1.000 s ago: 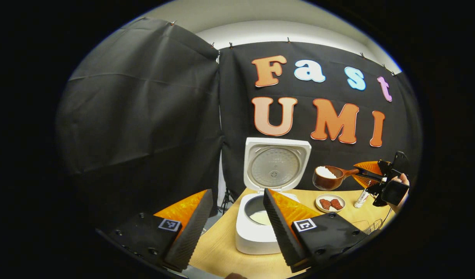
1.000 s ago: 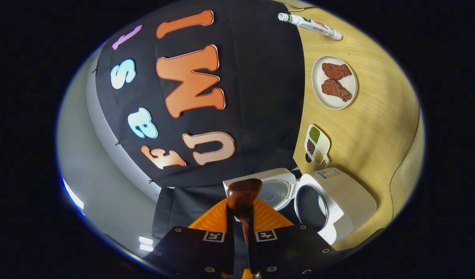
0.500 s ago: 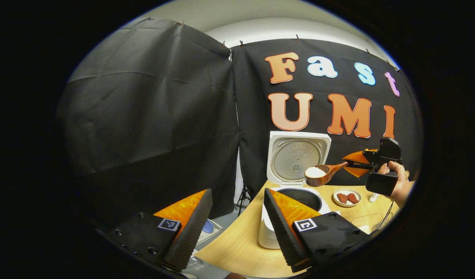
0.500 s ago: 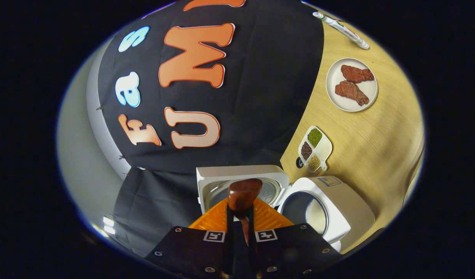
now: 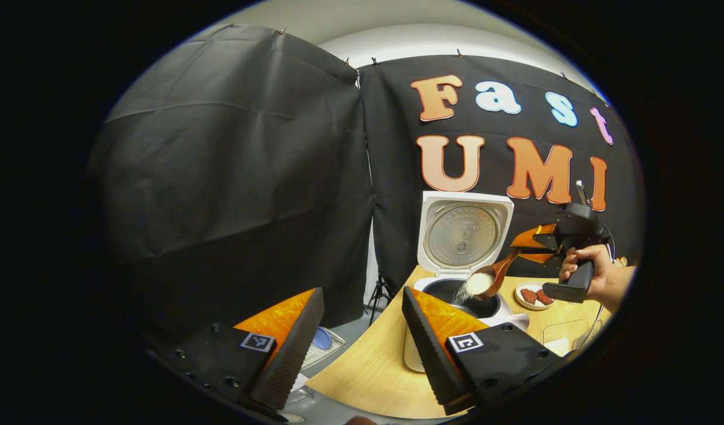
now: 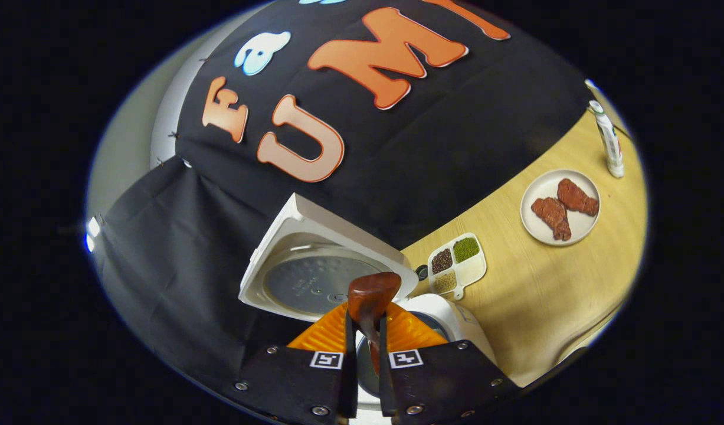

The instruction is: Close the left gripper, press the button to open the rice cooker; take a wooden spoon from the chopstick holder with the right hand, scoop a spoonful of rice and pour it into the rice cooker, then put the wooden spoon back into the chopstick holder.

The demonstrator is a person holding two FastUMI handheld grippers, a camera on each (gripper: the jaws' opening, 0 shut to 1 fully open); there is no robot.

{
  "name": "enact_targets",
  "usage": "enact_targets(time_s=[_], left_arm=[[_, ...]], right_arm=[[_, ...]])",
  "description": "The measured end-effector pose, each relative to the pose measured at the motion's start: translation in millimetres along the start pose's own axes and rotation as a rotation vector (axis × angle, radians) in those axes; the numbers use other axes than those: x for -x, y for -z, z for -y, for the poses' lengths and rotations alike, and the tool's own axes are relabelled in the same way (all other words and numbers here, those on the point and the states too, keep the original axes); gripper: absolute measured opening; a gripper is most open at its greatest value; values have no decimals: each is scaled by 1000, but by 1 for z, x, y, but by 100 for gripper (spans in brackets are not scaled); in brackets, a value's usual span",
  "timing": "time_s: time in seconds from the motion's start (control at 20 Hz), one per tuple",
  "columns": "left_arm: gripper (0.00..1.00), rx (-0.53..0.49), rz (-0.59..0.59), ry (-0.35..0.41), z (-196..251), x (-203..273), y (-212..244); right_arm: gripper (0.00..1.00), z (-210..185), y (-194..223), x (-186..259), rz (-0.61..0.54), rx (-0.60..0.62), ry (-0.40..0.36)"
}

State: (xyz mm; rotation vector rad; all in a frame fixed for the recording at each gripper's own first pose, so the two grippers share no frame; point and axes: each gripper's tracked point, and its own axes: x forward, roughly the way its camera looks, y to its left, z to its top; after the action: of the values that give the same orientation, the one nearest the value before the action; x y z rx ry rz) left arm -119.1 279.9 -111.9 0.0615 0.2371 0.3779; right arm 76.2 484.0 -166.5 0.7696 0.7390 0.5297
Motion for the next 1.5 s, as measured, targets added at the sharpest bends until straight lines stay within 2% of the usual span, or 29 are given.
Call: enact_targets(time_s=[0.25,0.6,0.8,1.0,1.2,1.4,1.45,1.5], left_arm=[[91,-8,12,9,6,1,-2],[92,-6,13,2,6,6,-2],[91,-8,18,-1,7,9,-4],[92,-5,18,-6,7,10,-5],[92,-7,20,-1,11,10,-5],[91,-6,23,3,14,11,-6],[91,-8,21,2,14,10,-5],[92,-8,21,2,15,9,-6]], right_arm=[[14,-13,-1,2,23,188,9],[14,-45,-16,7,90,379,-42],[14,-69,-31,14,137,451,-85],[14,-92,-39,24,172,587,-139],[14,-120,-38,36,199,735,-202],[14,-130,-31,43,209,845,-237],[18,-133,-29,45,212,873,-246],[14,-136,-26,46,214,899,-256]])
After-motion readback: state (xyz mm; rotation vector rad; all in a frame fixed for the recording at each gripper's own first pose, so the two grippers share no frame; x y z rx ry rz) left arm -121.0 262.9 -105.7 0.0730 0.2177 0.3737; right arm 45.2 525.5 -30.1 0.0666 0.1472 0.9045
